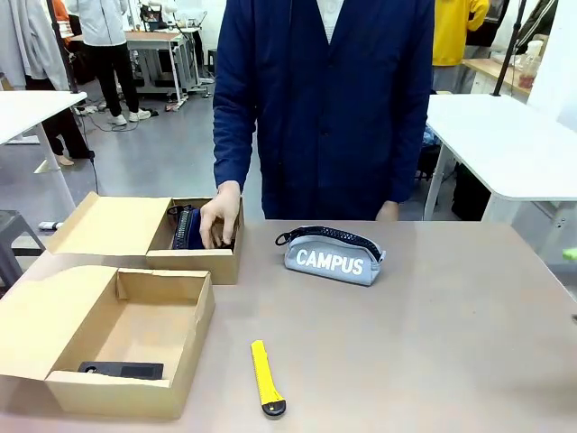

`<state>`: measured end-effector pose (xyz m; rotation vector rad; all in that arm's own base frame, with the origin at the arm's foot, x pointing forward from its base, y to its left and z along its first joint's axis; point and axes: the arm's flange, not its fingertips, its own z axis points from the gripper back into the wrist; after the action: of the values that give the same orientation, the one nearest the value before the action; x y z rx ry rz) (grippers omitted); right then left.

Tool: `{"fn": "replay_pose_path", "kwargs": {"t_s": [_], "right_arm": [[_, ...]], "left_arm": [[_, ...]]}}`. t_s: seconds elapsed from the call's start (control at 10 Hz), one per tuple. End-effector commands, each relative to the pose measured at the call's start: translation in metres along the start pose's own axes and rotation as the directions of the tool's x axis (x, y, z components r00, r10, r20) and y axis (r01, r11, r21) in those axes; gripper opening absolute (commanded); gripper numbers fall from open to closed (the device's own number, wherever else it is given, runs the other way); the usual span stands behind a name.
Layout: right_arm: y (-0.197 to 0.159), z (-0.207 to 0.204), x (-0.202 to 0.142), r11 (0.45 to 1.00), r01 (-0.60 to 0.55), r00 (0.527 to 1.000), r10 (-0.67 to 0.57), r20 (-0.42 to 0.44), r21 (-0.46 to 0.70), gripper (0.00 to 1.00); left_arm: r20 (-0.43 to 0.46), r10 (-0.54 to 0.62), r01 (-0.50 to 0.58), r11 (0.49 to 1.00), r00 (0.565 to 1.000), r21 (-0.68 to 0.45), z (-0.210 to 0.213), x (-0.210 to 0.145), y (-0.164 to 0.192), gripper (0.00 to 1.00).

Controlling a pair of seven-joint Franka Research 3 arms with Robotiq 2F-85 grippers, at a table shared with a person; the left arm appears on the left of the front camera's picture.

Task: Place items inside the box.
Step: Pick up a Pencil pouch or Stapler and place it inside the Mailer Box closest to the robot.

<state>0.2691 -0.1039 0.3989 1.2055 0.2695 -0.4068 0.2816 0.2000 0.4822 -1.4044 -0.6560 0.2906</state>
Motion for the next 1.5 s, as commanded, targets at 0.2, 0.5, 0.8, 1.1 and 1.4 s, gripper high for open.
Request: {"fn": "replay_pose_path", "kwargs": {"t_s": [0.2,0.5,0.8,1.1,1.4], "right_arm": [[0.0109,-0.0022,0.0056,0.997,-0.020,1.000,0.019,0.022,0.078,1.00],[0.0109,-0.0022,0.0056,0.997,-0.020,1.000,0.019,0.022,0.078,1.00],[0.0109,-0.0022,0.0056,0.997,-0.020,1.000,0.019,0.022,0.078,1.00],[0.0109,-0.0022,0.0056,0.997,-0.020,1.000,0.019,0.022,0.078,1.00],[0.0087,-0.0006,0.0031,0.998,-0.017,1.000,0.016,0.019,0.064,1.00]], "left_arm": [[-0.001,-0.012,0.012,1.000,1.000,-0.011,-0.0002,-0.0018,-0.0020,1.00],[-0.001,-0.012,0.012,1.000,1.000,-0.011,-0.0002,-0.0018,-0.0020,1.00],[-0.001,-0.012,0.012,1.000,1.000,-0.011,-0.0002,-0.0018,-0.0020,1.00],[-0.001,-0.012,0.012,1.000,1.000,-0.011,-0.0002,-0.0018,-0.0020,1.00],[-0.001,-0.012,0.012,1.000,1.000,-0.011,-0.0002,-0.0018,-0.0020,1.00]]}}
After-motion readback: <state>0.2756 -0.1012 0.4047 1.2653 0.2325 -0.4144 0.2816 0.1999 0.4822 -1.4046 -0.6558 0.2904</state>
